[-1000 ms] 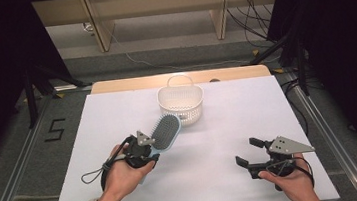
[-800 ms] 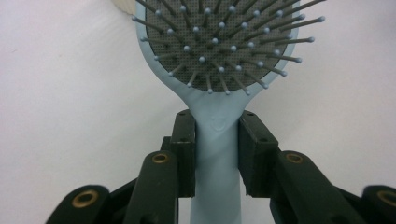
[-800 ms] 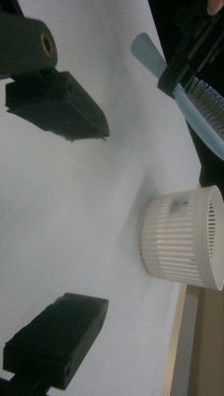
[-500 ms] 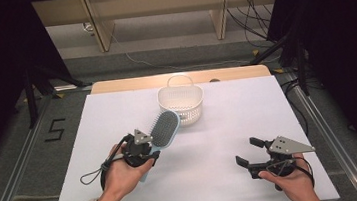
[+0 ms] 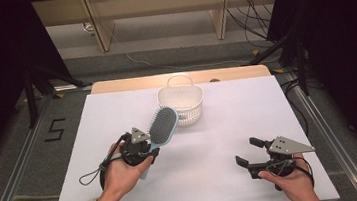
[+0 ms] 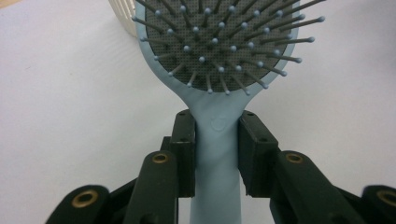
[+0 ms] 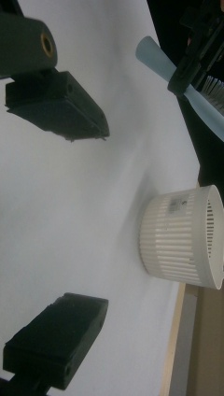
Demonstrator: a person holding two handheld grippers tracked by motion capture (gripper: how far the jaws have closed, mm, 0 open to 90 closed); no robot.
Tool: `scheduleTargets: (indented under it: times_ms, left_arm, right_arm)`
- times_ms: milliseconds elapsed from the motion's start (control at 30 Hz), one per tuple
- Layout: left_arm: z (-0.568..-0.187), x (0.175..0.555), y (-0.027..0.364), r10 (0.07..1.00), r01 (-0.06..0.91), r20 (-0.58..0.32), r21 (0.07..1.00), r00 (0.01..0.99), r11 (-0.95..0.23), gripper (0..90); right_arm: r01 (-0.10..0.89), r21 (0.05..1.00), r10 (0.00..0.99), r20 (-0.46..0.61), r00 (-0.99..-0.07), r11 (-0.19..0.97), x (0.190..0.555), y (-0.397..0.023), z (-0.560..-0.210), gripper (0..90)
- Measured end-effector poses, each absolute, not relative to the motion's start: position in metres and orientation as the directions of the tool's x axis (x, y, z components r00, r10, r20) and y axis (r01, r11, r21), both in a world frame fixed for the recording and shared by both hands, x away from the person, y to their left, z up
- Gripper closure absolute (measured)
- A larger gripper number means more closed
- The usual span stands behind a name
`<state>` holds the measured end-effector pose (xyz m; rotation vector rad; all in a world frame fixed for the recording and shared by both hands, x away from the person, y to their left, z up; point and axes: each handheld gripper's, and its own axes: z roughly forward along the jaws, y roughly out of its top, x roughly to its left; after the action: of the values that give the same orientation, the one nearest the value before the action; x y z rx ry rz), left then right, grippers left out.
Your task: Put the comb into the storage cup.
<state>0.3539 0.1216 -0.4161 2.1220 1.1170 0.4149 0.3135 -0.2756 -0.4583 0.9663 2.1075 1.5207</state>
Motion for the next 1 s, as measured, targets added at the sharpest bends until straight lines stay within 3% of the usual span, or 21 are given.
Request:
scheduleTargets:
  times_ms: [1000]
  left_arm:
    - [-0.4119, 0.3565, 0.121, 0.826, 0.545, -0.038, 0.768, 0.562, -0.336, 70.0]
  right_arm:
    - [0.307, 0.937, 0.713, 0.103, -0.694, 0.164, 0.3139, -0.2757, -0.4565, 14.5]
